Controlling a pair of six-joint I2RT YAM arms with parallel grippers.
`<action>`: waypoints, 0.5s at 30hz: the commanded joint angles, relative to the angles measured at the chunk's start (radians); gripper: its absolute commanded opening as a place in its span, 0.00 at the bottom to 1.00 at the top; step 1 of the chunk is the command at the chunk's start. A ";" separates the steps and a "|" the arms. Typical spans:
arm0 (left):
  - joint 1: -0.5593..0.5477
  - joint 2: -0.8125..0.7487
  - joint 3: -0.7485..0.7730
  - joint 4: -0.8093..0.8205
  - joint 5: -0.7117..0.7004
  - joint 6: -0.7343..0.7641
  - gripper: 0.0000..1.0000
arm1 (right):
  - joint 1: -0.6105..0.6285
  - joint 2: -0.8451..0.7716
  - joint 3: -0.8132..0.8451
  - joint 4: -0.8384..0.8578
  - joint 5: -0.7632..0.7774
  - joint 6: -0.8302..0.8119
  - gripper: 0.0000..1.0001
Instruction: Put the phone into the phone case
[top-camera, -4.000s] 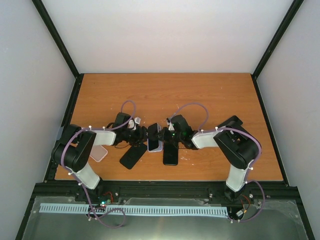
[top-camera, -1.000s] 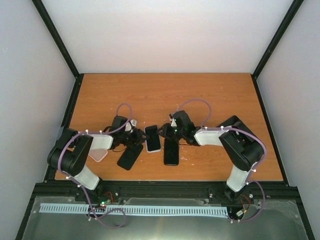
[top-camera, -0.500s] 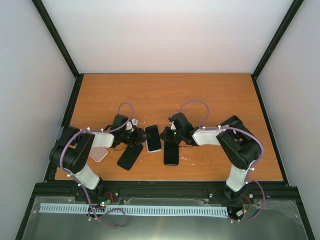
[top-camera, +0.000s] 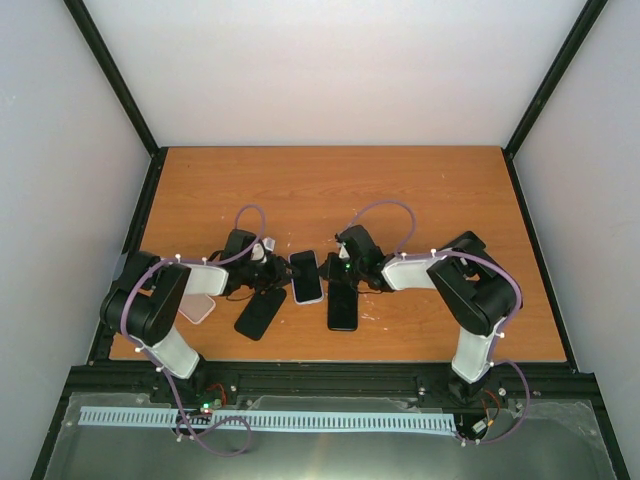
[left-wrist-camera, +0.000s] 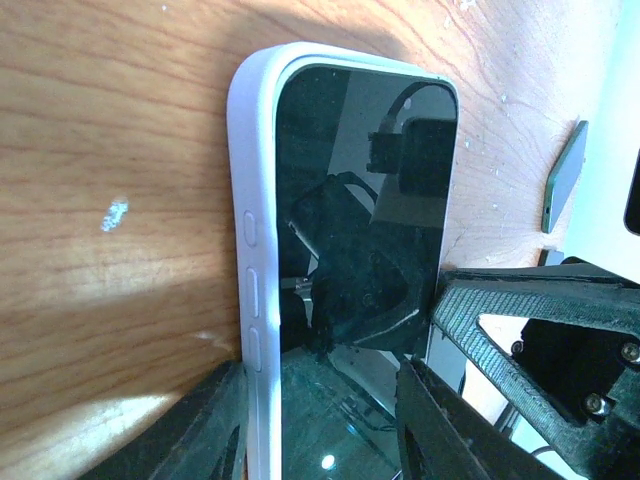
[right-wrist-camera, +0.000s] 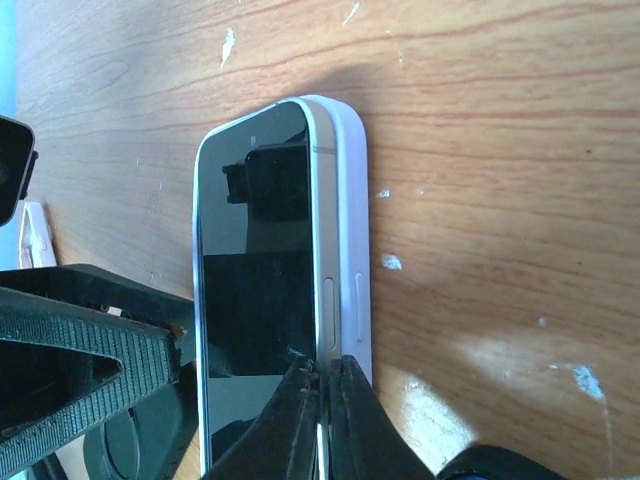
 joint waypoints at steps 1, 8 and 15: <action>-0.009 0.002 -0.010 0.022 -0.009 -0.005 0.41 | 0.033 0.007 0.029 0.009 -0.030 -0.021 0.09; -0.009 -0.012 -0.007 -0.038 -0.060 0.023 0.41 | 0.022 -0.023 0.026 -0.067 0.041 -0.054 0.37; -0.009 -0.007 -0.019 -0.024 -0.053 0.023 0.38 | 0.024 0.049 0.043 -0.062 -0.004 -0.039 0.44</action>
